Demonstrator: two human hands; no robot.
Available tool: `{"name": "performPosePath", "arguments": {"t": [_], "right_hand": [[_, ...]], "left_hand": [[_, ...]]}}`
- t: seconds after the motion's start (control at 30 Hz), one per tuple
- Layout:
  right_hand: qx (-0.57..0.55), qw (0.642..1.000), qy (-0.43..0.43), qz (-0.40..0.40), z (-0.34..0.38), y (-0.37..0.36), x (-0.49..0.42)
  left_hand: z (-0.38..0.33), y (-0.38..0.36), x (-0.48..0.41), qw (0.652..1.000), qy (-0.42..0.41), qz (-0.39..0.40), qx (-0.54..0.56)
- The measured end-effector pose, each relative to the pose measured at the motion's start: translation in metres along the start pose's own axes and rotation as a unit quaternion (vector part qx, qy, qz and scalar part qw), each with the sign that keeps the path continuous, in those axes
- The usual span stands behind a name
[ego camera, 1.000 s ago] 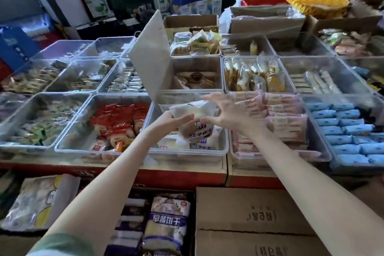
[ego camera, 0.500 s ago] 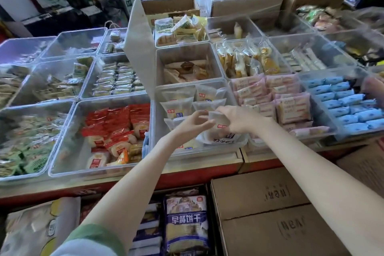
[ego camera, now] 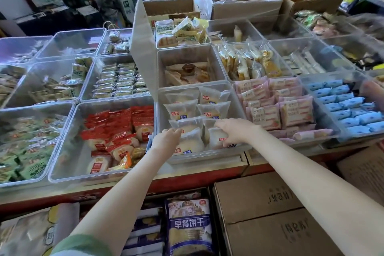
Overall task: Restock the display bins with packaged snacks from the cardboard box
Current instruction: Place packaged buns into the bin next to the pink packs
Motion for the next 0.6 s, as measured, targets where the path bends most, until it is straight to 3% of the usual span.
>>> {"name": "performPosePath", "arguments": {"t": [0.37,0.53,0.6], "right_hand": [[0.051,0.998,0.005,0.028,0.007,-0.025,-0.031],[0.046,0.998,0.02,0.03,0.003,-0.028,-0.033],[0.024,0.998,0.031,0.049,0.001,-0.027,-0.034]], "left_hand": [[0.007,0.009,-0.014,0.994,-0.082,-0.065,-0.043],[0.004,0.005,-0.019,0.984,-0.169,0.008,-0.052],[0.009,0.015,-0.02,0.985,-0.174,0.002,-0.017]]}}
Point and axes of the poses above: each hand's wrist, its own x-axis away from the middle knuckle, its own y-axis out of the back of the hand, z = x × y, the point moved 7 cm from there along -x, towards the middle knuckle, and after that the axes turned 12 degrees about z, right-handed, at the moved point
